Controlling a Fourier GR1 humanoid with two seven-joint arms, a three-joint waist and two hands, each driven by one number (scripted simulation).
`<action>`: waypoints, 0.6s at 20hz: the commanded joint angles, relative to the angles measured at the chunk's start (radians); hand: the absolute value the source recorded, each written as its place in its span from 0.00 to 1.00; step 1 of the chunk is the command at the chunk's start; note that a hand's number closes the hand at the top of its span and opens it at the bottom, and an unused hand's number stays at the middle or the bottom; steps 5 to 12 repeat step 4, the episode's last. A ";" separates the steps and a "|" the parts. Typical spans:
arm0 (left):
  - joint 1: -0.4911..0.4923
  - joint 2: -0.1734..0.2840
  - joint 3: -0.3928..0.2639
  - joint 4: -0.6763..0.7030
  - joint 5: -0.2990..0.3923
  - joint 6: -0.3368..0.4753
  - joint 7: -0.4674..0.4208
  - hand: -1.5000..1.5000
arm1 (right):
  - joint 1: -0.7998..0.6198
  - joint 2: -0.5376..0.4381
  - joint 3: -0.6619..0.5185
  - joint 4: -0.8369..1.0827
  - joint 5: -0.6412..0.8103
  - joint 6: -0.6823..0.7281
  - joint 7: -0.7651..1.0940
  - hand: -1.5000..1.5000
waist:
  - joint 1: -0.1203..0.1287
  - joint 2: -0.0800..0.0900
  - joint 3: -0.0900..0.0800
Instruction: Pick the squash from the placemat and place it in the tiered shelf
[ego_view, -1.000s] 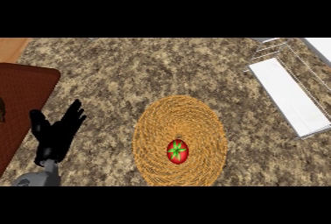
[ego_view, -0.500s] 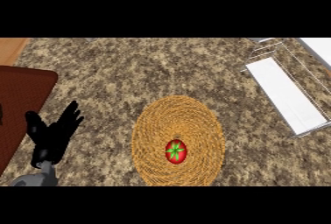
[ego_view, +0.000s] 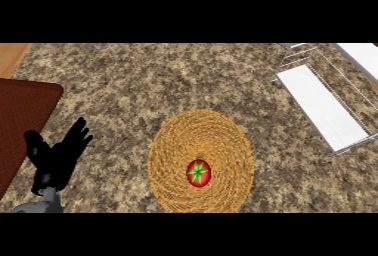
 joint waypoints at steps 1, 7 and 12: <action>0.009 -0.013 -0.012 0.055 -0.010 -0.003 0.011 0.50 | 0.016 0.014 -0.030 -0.227 -0.036 0.223 0.090 0.00 | -0.011 0.003 -0.005; 0.035 -0.038 -0.028 0.047 -0.022 0.011 0.009 0.50 | 0.034 0.025 -0.045 -0.346 -0.074 0.346 0.077 0.00 | -0.007 0.003 -0.005; 0.035 -0.038 -0.028 0.047 -0.022 0.011 0.009 0.50 | 0.034 0.025 -0.045 -0.346 -0.074 0.346 0.077 0.00 | -0.007 0.003 -0.005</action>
